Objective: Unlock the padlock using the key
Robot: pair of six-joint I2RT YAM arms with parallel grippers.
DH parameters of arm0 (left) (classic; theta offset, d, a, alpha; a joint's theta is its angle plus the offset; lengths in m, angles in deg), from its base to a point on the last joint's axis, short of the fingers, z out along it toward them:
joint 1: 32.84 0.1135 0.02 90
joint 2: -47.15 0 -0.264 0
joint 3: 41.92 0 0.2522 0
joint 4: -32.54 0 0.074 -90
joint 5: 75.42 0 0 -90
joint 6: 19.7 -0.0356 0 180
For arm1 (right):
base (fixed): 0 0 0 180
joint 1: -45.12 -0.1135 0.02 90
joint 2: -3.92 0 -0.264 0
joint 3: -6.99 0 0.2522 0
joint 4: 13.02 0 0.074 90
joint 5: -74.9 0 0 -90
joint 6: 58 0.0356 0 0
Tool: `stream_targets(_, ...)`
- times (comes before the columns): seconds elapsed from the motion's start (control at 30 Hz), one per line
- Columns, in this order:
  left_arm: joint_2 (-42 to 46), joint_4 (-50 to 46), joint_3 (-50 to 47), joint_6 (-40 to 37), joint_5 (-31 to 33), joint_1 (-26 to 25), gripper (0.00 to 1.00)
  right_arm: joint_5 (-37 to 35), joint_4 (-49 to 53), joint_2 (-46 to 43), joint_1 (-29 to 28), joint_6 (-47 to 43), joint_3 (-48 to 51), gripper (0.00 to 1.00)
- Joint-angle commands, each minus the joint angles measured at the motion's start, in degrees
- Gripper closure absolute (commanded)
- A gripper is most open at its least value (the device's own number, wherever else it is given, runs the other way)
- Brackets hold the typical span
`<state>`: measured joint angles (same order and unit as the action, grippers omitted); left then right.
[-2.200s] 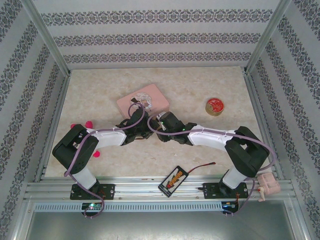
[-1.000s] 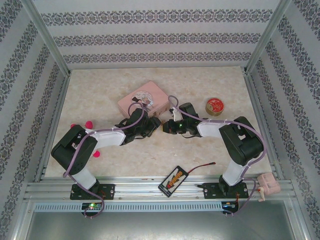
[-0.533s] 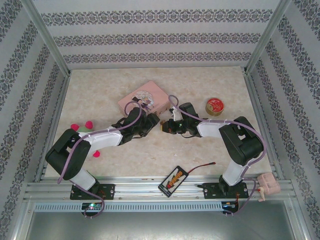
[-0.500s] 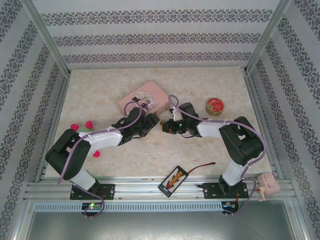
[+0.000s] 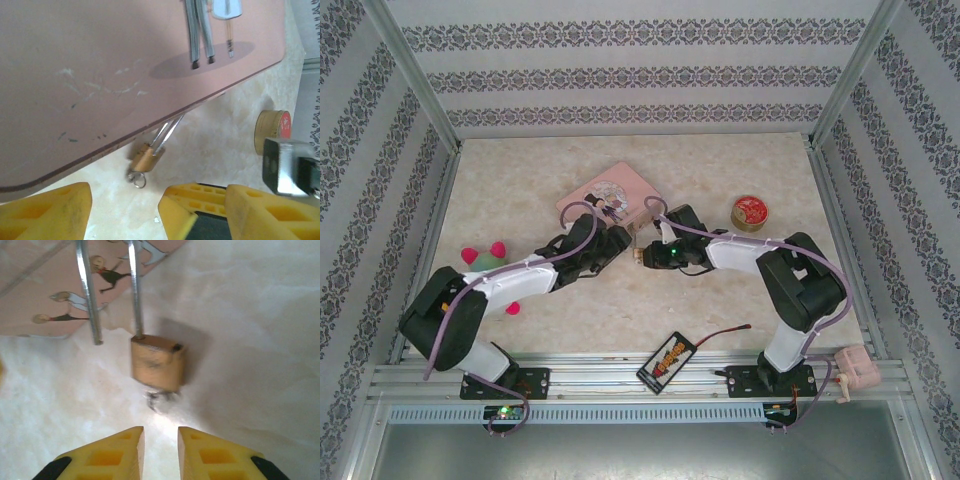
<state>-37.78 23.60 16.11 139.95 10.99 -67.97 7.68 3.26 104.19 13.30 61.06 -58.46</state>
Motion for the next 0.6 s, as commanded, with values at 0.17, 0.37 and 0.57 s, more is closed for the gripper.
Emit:
stream_targets(0.17,9.0,-13.8,3.3,-8.1,10.5,0.7,0.04,-6.8,6.7,0.2,-0.4,-3.2,-1.7,0.72)
stream_targets(0.37,12.7,-24.4,6.8,-14.2,18.7,0.6,0.01,-5.5,6.5,-1.9,-0.4,-1.3,-2.5,0.60)
stream_targets(0.57,12.2,-29.1,10.2,-20.9,24.0,0.7,0.01,-7.8,8.7,0.3,-2.1,-0.4,-5.7,0.40)
